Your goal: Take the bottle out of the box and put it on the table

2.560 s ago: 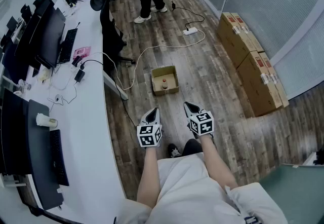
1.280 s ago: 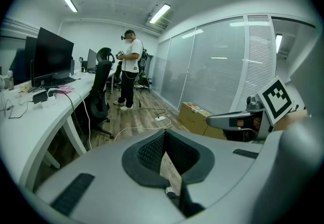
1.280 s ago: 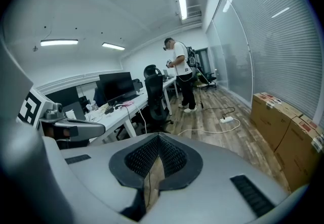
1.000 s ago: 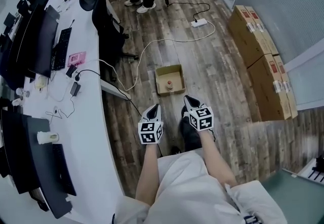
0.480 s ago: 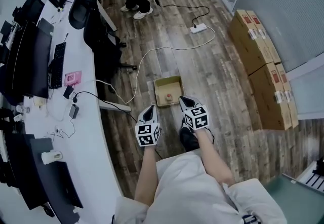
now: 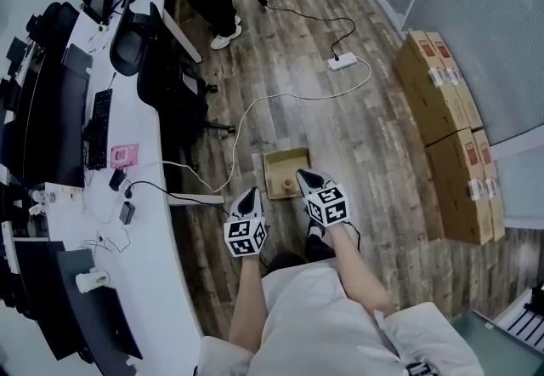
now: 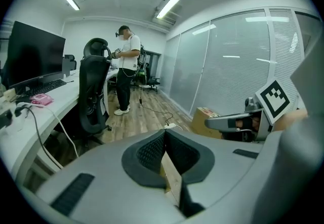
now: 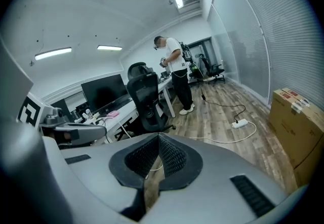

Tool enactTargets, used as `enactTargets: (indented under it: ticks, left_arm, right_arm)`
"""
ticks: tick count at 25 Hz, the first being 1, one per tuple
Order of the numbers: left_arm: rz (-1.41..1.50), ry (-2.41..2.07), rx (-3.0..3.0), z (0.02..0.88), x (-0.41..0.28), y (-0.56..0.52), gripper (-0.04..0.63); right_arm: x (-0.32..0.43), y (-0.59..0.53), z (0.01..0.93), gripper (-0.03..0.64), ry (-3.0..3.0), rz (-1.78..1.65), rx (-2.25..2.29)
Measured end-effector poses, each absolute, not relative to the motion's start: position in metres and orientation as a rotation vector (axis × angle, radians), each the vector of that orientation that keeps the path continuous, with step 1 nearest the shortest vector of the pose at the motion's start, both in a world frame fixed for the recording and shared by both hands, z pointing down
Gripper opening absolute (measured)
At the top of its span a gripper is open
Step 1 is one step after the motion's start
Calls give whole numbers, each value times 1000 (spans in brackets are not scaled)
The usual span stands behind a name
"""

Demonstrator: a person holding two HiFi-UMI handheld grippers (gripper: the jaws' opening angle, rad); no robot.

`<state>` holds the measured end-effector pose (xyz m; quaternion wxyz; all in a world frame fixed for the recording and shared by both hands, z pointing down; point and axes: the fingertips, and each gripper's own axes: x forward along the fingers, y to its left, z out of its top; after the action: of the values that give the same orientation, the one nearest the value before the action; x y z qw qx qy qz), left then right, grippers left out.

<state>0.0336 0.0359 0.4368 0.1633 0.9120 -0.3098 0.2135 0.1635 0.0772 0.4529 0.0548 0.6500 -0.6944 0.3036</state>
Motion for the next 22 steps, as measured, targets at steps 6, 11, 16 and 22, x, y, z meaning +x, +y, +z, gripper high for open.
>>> enactTargets:
  ticks: [6, 11, 16, 22]
  left_arm:
    - [696, -829, 2572, 463, 56, 20, 15]
    - [724, -735, 2551, 493, 73, 9, 14]
    - [794, -639, 2553, 532, 80, -4, 14]
    - [745, -599, 2498, 572, 79, -20, 14]
  right_arm:
    - [185, 77, 468, 40, -2151, 1039, 2010]
    - [202, 83, 497, 40, -2050, 1073, 2037]
    - [202, 92, 532, 40, -1968, 1151, 2038]
    - [210, 98, 572, 40, -1799, 1184, 2128]
